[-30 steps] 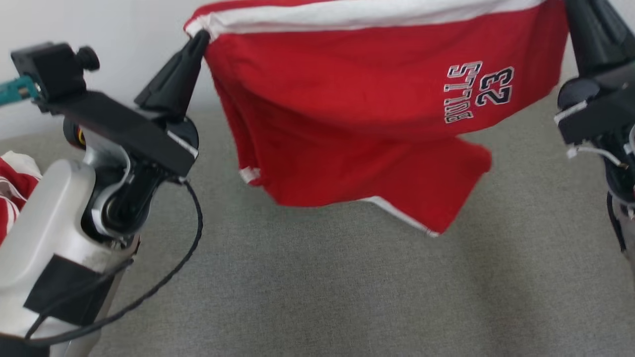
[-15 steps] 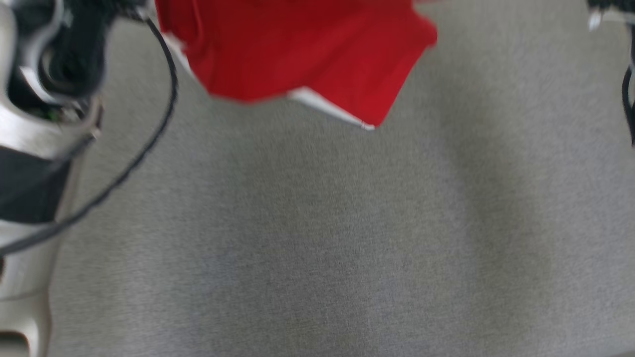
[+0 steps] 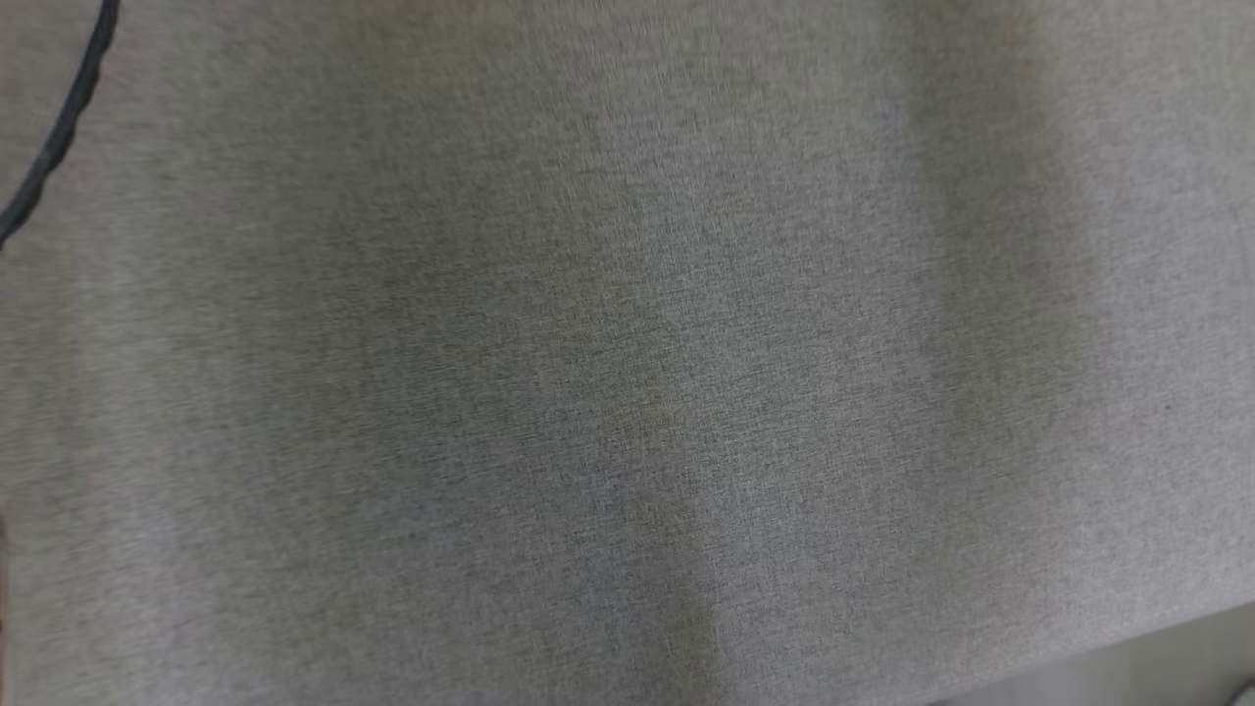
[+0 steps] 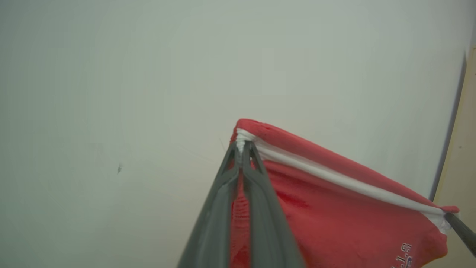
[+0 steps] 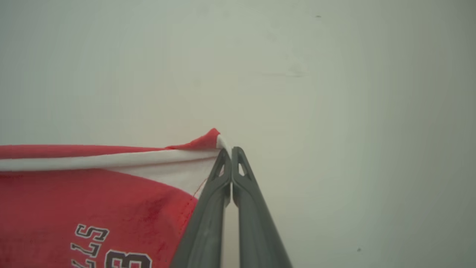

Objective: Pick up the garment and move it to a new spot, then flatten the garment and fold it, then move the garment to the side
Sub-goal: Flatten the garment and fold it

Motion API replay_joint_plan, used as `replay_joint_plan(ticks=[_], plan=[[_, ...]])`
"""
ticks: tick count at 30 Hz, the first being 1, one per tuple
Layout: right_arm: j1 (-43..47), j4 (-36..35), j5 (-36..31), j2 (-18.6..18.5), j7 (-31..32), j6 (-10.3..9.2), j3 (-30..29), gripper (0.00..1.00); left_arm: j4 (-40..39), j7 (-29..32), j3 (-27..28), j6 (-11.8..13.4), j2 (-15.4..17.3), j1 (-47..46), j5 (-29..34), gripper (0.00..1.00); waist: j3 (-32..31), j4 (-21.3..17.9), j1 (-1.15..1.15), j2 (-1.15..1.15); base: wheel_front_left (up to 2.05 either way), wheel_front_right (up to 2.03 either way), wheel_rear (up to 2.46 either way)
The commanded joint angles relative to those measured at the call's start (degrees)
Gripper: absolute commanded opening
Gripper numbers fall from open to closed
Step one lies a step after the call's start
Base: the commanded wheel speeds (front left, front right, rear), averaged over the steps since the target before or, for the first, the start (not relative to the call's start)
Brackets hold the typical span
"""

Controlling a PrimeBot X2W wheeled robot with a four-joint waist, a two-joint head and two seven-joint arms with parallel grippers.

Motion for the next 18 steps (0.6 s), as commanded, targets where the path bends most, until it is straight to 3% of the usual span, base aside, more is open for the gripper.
replay_joint_plan(ticks=[1,5,11,18], plan=[[1.2,0.1,-0.5,0.0,-0.3,-0.12,0.1,0.0,0.0,-0.6,0.8,-0.3,0.7,1.7,0.7,0.0,4.0,-1.9,-0.02,-0.01,0.0,0.0,0.0],[5.8,0.2,-1.9,-0.3,-0.5,-0.12,5.2,0.0,0.1,-1.3,0.9,-2.8,0.8,8.1,1.9,0.0,4.0,-1.5,-0.02,-0.01,0.0,0.0,0.0],[13.7,-2.1,2.0,-4.3,-0.6,-0.12,13.4,0.0,-2.2,-1.4,-1.1,-5.4,1.5,19.3,1.4,0.0,1.1,-0.4,-0.02,-0.01,0.0,0.0,0.0],[24.5,-5.7,9.1,-9.5,7.2,-0.12,14.7,0.0,-5.7,2.5,-6.7,-6.4,2.7,31.5,-2.6,0.0,-5.2,1.8,-0.02,-0.01,0.0,0.0,0.0]])
